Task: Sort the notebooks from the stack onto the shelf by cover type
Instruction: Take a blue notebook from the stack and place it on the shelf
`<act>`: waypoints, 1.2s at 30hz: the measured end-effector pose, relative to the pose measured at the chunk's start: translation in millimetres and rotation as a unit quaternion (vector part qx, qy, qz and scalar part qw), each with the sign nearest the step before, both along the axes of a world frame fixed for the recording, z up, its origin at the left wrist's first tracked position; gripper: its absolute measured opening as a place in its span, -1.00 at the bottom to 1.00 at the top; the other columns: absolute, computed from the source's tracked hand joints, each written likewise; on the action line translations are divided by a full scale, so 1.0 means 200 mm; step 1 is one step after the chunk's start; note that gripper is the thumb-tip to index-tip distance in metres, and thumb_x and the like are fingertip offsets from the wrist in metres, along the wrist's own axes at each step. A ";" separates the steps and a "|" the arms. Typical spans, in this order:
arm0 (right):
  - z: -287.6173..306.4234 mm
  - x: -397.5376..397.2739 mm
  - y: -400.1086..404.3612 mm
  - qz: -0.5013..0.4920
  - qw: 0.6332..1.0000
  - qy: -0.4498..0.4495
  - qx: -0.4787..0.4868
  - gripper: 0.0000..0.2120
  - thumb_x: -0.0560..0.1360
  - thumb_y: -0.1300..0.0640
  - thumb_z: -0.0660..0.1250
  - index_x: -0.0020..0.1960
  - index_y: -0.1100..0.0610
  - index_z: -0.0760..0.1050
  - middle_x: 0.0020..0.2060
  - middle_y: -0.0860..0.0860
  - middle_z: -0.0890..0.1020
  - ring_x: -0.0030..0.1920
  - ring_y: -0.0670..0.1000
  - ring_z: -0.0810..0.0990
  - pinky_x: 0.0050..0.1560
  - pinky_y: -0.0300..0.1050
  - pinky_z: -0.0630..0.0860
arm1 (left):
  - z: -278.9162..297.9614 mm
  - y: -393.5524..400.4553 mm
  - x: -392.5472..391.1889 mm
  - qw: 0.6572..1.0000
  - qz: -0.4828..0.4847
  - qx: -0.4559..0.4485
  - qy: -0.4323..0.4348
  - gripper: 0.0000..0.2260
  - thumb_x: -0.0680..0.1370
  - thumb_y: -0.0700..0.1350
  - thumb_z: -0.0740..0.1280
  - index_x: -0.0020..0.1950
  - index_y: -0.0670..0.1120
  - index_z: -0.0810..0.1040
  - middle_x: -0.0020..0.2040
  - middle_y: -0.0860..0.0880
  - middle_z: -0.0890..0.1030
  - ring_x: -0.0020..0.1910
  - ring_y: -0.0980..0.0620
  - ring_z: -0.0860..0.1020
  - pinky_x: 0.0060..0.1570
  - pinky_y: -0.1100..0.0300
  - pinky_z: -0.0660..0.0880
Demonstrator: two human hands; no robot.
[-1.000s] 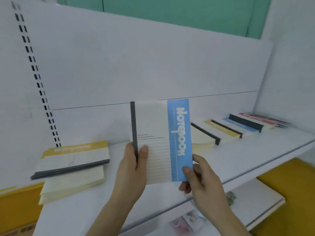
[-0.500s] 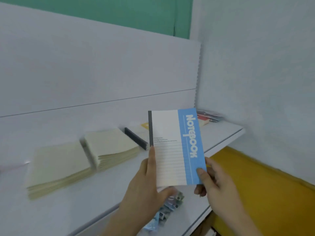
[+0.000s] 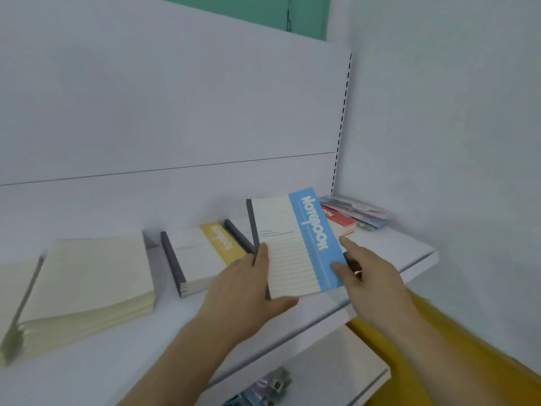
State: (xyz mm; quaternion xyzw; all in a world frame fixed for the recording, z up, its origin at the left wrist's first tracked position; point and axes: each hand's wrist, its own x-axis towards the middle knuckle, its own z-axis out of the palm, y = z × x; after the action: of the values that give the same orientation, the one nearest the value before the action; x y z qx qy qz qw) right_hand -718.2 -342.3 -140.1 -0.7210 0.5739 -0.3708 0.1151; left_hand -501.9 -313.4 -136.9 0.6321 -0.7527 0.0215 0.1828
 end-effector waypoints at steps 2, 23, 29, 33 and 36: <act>0.01 0.00 -0.18 0.012 0.998 0.055 -0.016 -0.58 0.61 -0.02 0.24 0.46 -0.05 0.36 0.12 -0.06 0.61 0.05 -0.03 0.53 0.02 -0.20 0.38 | 0.01 -0.15 0.00 1.000 0.014 0.006 -0.011 -0.12 0.50 0.40 0.25 0.61 -0.07 0.02 0.31 0.00 0.47 0.27 0.01 0.45 0.20 0.17 0.39; -0.16 -0.04 -1.22 0.282 0.890 0.304 -0.191 -0.51 0.62 -0.11 -0.01 0.12 0.11 0.63 -0.14 -0.02 0.70 0.12 0.08 0.57 0.29 0.07 0.42 | -0.09 -0.68 -0.11 0.955 0.227 0.058 -0.183 -0.12 0.29 0.53 -0.26 0.32 0.09 0.44 0.20 0.05 0.47 0.20 -0.04 0.43 0.20 0.04 0.36; -0.15 -0.05 -1.20 0.326 0.868 0.344 -0.148 -0.17 0.53 -0.41 -0.27 0.40 0.09 0.44 0.14 -0.02 0.65 0.44 0.08 0.33 0.54 0.04 0.04 | -0.09 -0.68 -0.14 0.944 0.261 0.102 -0.174 -0.04 0.23 0.57 -0.31 0.43 0.15 0.36 0.14 0.05 0.55 0.24 -0.05 0.42 0.29 0.03 0.31; -0.11 -0.04 -1.21 0.333 0.849 0.389 -0.134 -0.26 0.51 -0.43 -0.04 0.47 0.05 0.29 0.27 -0.01 0.55 0.50 0.09 0.17 0.56 0.04 -0.16 | -0.10 -0.69 -0.11 0.952 0.244 0.104 -0.153 -0.05 0.23 0.57 -0.22 0.40 0.10 0.38 0.03 0.09 0.57 0.18 -0.01 0.43 0.23 0.10 0.35; -0.09 -0.02 -1.22 0.337 0.847 0.393 -0.122 -0.29 0.50 -0.43 0.01 0.45 0.02 0.29 0.29 -0.01 0.52 0.50 0.09 0.18 0.56 0.04 -0.15 | -0.09 -0.69 -0.08 0.956 0.226 0.110 -0.152 -0.10 0.27 0.57 -0.16 0.37 0.09 0.42 -0.05 0.10 0.54 0.14 0.01 0.44 0.20 0.13 0.33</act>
State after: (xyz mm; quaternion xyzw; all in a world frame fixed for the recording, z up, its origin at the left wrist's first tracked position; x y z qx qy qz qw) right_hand -721.3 -586.8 -158.2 -0.9636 0.2434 -0.0620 -0.0912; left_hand -517.8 -451.9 -154.5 0.7909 -0.6071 0.0749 -0.0140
